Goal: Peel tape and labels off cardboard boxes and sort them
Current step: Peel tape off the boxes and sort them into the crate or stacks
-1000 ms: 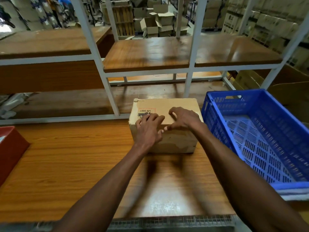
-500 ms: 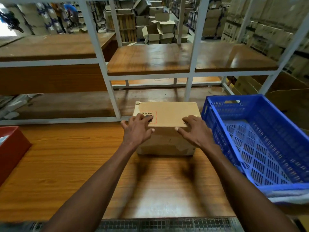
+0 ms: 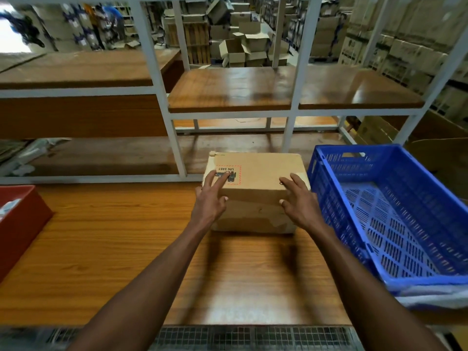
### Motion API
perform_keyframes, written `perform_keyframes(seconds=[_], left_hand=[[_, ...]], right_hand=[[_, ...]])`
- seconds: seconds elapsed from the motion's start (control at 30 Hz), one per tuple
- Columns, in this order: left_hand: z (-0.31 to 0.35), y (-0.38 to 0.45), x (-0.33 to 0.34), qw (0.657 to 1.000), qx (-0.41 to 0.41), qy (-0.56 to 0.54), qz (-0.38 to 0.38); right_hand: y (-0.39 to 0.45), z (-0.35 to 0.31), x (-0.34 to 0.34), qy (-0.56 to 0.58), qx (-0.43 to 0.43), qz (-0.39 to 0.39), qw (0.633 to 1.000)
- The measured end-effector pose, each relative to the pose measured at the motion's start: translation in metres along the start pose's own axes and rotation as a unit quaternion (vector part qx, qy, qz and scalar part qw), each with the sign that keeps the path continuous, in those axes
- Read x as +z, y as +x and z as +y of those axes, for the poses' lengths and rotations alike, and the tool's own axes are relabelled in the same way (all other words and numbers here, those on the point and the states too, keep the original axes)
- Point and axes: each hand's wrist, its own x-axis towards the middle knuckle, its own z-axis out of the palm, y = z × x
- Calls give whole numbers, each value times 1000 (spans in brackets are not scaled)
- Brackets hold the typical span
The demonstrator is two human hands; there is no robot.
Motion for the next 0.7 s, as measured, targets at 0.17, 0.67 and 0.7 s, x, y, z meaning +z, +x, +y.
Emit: perform_keyframes(seconds=[0.17,0.67,0.7], left_hand=[[0,-5,-4,999,2,-35,17],[8,5,-8,998,-17,16,-51],[4,4,-3,998,-17,16,-50]], right_hand=[[-2,-8,-13,60,1,13,998],[15,-29,-18,63,56,78,993],[16,-28,-12,62,56,62,995]])
